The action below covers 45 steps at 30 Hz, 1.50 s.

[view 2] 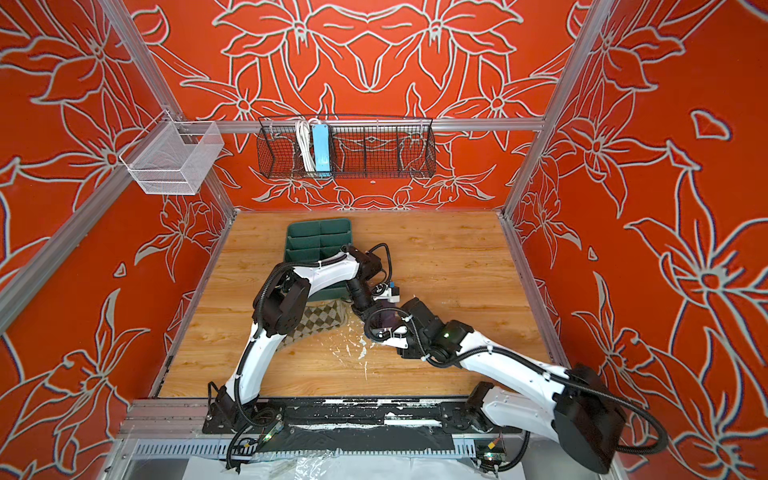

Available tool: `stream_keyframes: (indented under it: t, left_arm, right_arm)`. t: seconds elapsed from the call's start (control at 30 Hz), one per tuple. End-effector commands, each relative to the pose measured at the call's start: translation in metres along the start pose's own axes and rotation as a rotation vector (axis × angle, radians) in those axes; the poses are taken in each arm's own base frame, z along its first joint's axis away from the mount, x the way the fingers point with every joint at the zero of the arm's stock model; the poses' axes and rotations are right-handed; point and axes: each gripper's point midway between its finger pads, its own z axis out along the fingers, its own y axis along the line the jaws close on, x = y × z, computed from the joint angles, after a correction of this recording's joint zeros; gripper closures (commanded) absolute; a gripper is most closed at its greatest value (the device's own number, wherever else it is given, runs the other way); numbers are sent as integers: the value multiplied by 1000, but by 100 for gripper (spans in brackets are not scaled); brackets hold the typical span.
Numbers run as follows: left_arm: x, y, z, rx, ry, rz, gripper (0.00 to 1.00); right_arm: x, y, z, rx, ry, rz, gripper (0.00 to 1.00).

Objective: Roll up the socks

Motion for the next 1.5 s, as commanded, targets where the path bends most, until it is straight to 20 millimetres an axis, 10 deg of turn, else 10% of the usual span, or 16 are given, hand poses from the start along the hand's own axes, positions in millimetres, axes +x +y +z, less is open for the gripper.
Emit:
stream_keyframes:
  t: [0.0, 0.23, 0.5, 0.77, 1.13, 1.3, 1.47]
  left_arm:
    - [8, 23, 11, -42, 48, -33, 94]
    - [9, 20, 9, -41, 44, -25, 93]
    - [-1, 2, -23, -127, -55, 57, 82]
    - [-11, -23, -103, -404, -294, 129, 69]
    - [50, -23, -247, -1094, -814, 123, 58]
    - [70, -76, -226, -995, -837, 469, 52]
    - [77, -101, -151, -984, -661, 813, 44]
  right_arm:
    - [-6, -26, 22, 140, 7, -140, 52]
    - [6, -23, 62, 98, 101, -159, 57]
    - [19, 18, 58, -165, 193, -103, 95]
    - [16, 71, 25, -587, 214, 117, 99]
    - [-1, 57, 18, -917, 176, 470, 99]
    - [10, 50, 34, -943, 273, 502, 99]
    - [12, 32, 55, -862, 303, 512, 99]
